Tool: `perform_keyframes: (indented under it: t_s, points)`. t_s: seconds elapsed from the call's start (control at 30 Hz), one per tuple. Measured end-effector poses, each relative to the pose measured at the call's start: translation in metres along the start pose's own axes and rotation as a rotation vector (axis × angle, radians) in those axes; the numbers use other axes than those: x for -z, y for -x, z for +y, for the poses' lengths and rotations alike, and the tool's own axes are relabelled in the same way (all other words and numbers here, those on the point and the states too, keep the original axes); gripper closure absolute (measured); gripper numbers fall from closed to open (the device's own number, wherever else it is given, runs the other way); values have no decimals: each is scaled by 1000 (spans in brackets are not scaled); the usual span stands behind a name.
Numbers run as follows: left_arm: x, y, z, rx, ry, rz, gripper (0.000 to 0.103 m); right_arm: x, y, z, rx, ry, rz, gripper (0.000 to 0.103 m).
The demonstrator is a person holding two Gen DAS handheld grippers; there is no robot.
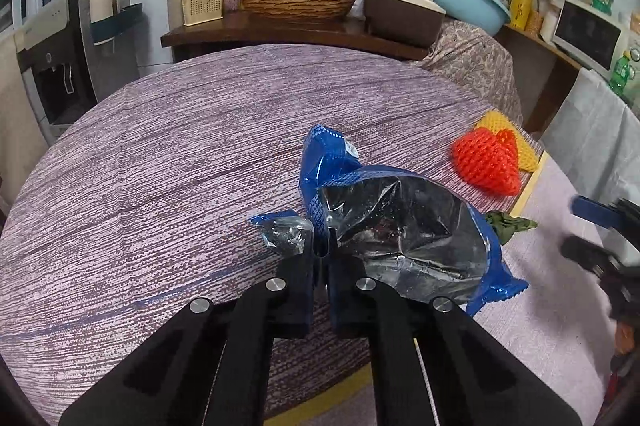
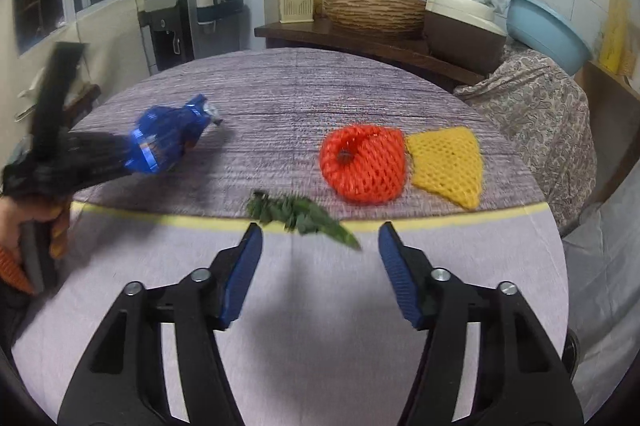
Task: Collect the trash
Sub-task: 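Grasp the blue-and-silver wrapper with the left tool while the right grasps the orange foam net, then drop the wrapper and orange foam net into the bin with both tools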
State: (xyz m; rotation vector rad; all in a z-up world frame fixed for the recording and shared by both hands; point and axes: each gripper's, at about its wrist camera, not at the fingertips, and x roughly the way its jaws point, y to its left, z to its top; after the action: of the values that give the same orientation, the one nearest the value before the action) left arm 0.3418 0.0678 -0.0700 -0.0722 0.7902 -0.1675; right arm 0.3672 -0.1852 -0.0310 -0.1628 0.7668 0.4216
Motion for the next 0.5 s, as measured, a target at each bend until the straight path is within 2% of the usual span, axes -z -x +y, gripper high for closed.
perform_keyframes:
  t_s: [0.2,0.33,0.4,0.5]
  points:
    - [-1,9,1,20,5,-47,97,-33,-45,4,52,13,48,61]
    - [-1,16,-2,30,-7,-74,97,-43,-70,7,92,18,83,78]
    - [-2,18,-5,23,-22,-86,97,-44,-76,6,115,17,90,90]
    - [-2,19,-6,48,-19,-91,97,-43,-67,4,105,-4,49,91]
